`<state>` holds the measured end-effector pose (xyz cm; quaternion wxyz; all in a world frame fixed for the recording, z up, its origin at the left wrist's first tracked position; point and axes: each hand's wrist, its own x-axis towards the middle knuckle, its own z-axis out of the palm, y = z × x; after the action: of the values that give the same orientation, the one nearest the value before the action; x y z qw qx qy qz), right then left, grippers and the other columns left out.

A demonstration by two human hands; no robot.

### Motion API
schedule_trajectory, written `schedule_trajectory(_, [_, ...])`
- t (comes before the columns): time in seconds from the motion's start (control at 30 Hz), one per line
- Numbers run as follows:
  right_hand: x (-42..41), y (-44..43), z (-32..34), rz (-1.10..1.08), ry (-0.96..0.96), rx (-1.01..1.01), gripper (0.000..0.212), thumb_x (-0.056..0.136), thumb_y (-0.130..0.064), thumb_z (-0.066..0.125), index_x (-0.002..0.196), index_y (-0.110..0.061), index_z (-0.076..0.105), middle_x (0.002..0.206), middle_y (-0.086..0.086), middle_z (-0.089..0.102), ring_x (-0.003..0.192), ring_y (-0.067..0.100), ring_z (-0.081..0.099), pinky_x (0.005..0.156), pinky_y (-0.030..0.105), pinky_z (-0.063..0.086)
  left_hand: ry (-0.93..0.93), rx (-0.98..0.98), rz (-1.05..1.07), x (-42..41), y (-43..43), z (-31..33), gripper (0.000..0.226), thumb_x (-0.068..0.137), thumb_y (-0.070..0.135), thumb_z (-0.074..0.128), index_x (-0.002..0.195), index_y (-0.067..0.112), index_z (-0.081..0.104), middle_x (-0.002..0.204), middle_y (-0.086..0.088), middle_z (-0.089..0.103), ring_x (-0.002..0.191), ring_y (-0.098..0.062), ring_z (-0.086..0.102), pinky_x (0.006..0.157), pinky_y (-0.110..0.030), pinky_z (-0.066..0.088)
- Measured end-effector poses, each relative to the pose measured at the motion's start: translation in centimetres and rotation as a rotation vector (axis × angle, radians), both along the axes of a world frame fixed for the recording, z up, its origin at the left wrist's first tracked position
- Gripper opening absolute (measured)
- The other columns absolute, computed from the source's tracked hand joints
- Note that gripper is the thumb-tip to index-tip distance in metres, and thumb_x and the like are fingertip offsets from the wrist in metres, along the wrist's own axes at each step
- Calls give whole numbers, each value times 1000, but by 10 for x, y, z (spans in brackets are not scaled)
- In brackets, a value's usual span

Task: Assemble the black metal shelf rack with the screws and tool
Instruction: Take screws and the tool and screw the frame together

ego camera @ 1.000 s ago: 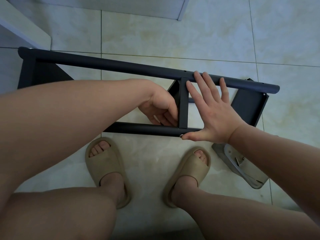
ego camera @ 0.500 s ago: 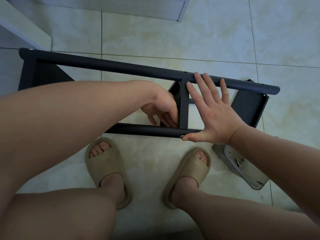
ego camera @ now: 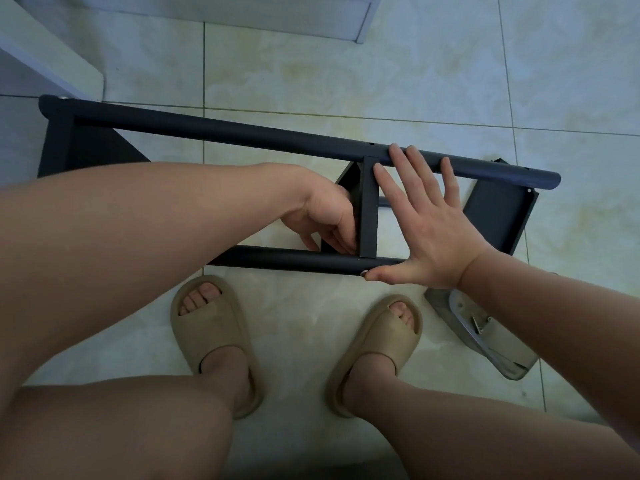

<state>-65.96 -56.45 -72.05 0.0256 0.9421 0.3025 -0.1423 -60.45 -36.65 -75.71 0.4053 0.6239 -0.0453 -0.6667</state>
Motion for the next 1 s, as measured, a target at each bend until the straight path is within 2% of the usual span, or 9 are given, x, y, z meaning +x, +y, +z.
schedule_trajectory(0.1, [0,1,2,-5,7,-7,132,69,-100,32,163,-10,6,170,17,-2,157,36,-4,121,67,-2,-17,3,1,-1,1,1,34,89,8,66,122,16,66,113,1,75,97,-7,72,104,-49,41])
schedule_trajectory(0.2, [0,2,8,-18,31,-25,133,67,-99,33,163,-13,4,170,15,-6,157,33,-8,121,66,-3,-19,35,-68,3,3,5,29,92,16,63,120,21,68,114,6,74,113,-10,66,111,-53,33])
schedule_trajectory(0.3, [1,4,14,-36,67,-33,133,66,-100,34,163,-17,-2,170,11,-13,157,29,-15,122,65,-4,-8,73,-164,7,4,10,21,94,25,61,113,27,70,111,11,75,119,-12,61,111,-53,31])
schedule_trajectory(0.5, [-1,10,22,-66,103,-62,137,62,-101,37,163,-19,-6,168,10,-23,154,28,-23,120,65,-10,-23,115,-199,9,-3,12,16,94,25,63,108,24,71,101,9,76,115,-12,62,114,-53,32])
schedule_trajectory(0.6, [0,12,20,-76,108,-44,140,59,-106,31,163,-21,-10,167,11,-26,153,29,-26,121,63,-12,-6,113,-208,10,-3,11,18,94,25,63,111,24,71,102,9,76,115,-12,62,114,-52,32])
schedule_trajectory(0.83, [-4,10,5,-74,59,15,136,64,-101,38,164,-17,2,170,16,-10,156,34,-12,121,66,-5,30,96,-169,10,-4,8,19,95,20,60,112,20,70,100,6,76,114,-13,63,112,-50,34])
schedule_trajectory(1.0, [-2,9,3,-74,38,29,135,64,-102,36,164,-16,7,170,18,-4,157,37,-7,121,64,-7,47,78,-113,8,-3,5,17,94,16,61,109,19,69,101,3,74,119,-15,62,110,-48,36])
